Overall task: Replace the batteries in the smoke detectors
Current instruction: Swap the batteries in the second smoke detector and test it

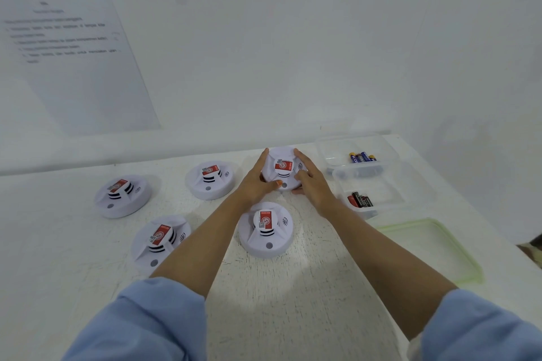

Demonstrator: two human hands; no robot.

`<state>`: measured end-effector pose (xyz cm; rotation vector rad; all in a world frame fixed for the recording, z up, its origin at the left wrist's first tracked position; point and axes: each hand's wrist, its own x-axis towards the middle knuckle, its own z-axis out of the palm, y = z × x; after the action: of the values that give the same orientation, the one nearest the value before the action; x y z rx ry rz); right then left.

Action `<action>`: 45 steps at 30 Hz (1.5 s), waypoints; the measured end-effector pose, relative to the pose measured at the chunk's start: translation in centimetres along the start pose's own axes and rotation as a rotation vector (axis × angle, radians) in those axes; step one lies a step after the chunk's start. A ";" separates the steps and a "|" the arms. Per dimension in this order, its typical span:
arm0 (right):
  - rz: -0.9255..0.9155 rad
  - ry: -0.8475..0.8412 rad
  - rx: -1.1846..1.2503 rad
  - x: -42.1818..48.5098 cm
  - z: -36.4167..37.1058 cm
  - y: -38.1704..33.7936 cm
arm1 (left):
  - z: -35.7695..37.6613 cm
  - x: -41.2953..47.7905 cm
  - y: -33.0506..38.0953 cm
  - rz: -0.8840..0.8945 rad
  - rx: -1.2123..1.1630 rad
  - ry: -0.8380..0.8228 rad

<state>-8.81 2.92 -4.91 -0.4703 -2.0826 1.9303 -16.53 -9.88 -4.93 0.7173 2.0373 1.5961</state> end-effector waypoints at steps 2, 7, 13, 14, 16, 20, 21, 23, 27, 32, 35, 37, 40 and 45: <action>0.000 0.003 0.000 0.0 0.0 0.0 | 0.0 0.0 0.1 -0.005 0.004 0.002; -0.008 0.004 -0.007 0.1 0.0 0.1 | 0.0 -0.1 0.1 0.002 0.024 0.006; -0.023 0.021 -0.009 0.2 0.1 0.1 | 0.1 -0.1 0.2 0.002 0.020 0.007; -0.030 0.031 -0.011 0.2 0.1 0.1 | 0.1 -0.1 0.2 0.003 0.018 0.002; -0.037 0.053 -0.033 0.4 0.2 0.3 | 0.1 -0.1 0.3 0.007 0.027 0.002; -0.032 0.069 -0.085 1.3 0.4 1.4 | 0.1 -0.3 0.5 -0.005 0.049 0.010; -0.029 0.072 -0.086 1.5 0.4 1.7 | 0.1 -0.4 0.6 -0.006 0.048 0.012; -0.022 0.083 -0.085 1.5 0.3 1.5 | 0.3 -0.5 0.8 -0.009 0.040 0.020; -0.007 0.091 -0.100 1.5 0.3 1.2 | 0.3 -0.5 0.8 -0.005 0.065 0.026; -0.046 0.106 -0.245 1.8 0.3 1.2 | 0.9 -0.3 1.1 0.007 0.121 0.053; -0.069 0.099 -0.356 1.9 0.0 1.0 | 0.7 -0.1 0.9 0.011 0.115 0.048; -0.074 0.092 -0.391 2.0 -0.1 1.1 | 0.7 -0.1 0.9 0.017 0.124 0.042; -0.073 0.084 -0.446 2.1 -0.2 1.7 | 0.8 -0.1 1.1 0.004 0.120 0.052; -0.112 0.025 -0.511 1.7 -0.4 1.8 | 0.5 0.3 0.6 -0.097 0.135 0.051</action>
<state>-10.14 4.06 -6.69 -0.4595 -2.5203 1.3112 -16.34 -9.22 -4.48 0.6203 2.1984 1.4476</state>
